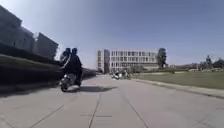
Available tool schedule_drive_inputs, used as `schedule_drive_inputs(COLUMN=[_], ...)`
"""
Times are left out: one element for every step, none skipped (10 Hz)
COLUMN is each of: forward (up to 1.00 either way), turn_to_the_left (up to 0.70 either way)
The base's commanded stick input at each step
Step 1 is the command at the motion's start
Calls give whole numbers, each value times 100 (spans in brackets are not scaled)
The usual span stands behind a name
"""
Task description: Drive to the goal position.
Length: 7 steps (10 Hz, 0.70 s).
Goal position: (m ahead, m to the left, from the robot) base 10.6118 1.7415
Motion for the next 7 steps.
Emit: schedule_drive_inputs(forward=[100, 100, 100, 100, 100, 100, 100], turn_to_the_left=[2, 2, 2, 2, 2, 2, 21])
